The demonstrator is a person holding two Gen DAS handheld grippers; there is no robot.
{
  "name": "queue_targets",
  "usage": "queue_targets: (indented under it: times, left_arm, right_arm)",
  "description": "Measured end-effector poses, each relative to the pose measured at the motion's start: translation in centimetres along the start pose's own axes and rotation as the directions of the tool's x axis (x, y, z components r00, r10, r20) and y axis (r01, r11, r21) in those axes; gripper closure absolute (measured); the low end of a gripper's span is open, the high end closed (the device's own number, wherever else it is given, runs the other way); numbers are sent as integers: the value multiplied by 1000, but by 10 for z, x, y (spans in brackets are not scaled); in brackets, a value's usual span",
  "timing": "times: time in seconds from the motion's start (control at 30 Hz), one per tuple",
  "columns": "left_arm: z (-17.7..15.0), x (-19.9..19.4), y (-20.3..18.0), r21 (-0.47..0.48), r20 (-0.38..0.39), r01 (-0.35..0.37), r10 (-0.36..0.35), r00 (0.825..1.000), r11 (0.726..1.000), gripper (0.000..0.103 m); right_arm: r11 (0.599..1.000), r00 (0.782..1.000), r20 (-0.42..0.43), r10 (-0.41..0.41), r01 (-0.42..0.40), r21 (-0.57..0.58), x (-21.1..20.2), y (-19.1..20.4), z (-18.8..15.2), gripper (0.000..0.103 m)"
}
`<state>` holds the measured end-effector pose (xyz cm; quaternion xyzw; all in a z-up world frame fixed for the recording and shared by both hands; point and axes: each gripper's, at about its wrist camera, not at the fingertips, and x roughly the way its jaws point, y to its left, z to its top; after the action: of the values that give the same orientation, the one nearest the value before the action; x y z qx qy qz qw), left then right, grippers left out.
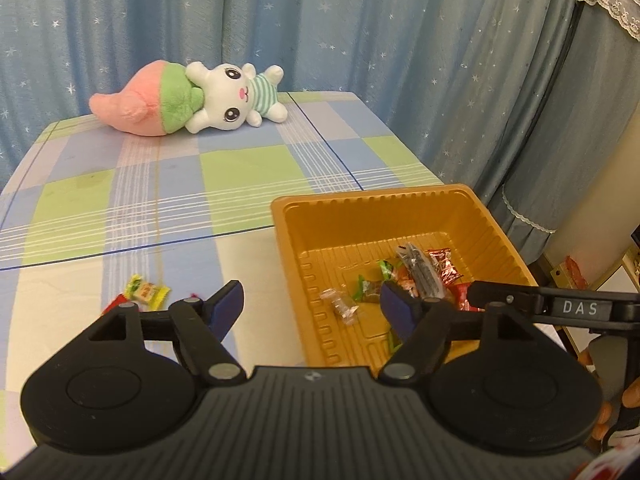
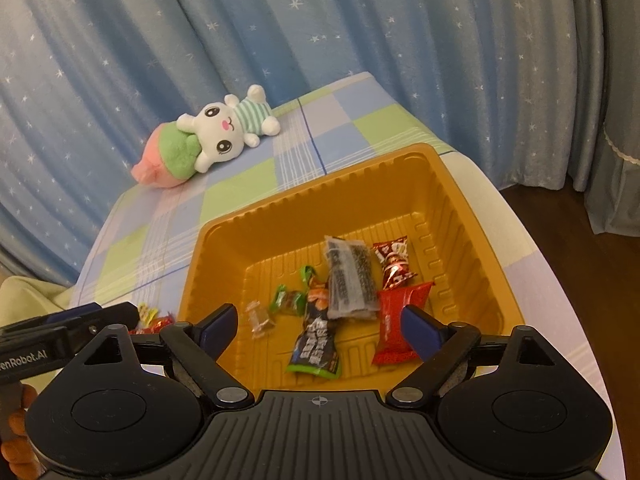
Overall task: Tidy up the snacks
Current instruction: 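Withdraw both grippers from the tray toward the red snacks on the table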
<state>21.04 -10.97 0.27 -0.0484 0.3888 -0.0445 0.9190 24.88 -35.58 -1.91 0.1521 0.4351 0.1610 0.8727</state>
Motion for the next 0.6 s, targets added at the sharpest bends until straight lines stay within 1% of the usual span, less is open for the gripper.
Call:
queue_targets:
  times: [0.1, 0.2, 0.37, 0.6]
  left_arm:
    - [-6, -10, 10, 9, 4, -7, 7, 1000, 1000, 27]
    - [-13, -20, 25, 4, -5, -12, 12, 1000, 1000, 23]
    - [-28, -33, 52, -9, -28, -28, 27, 999, 1000, 23]
    - [-48, -51, 88, -20, -52, -42, 41, 998, 999, 23]
  right_arm:
    - [1000, 1000, 2, -17, 17, -5, -5, 6, -7, 14]
    - [999, 999, 1, -32, 32, -3, -10, 12, -15, 14]
    - [998, 998, 0, -56, 56, -1, -16, 23, -29, 13]
    - [998, 998, -8, -69, 69, -15, -23, 48, -50, 13]
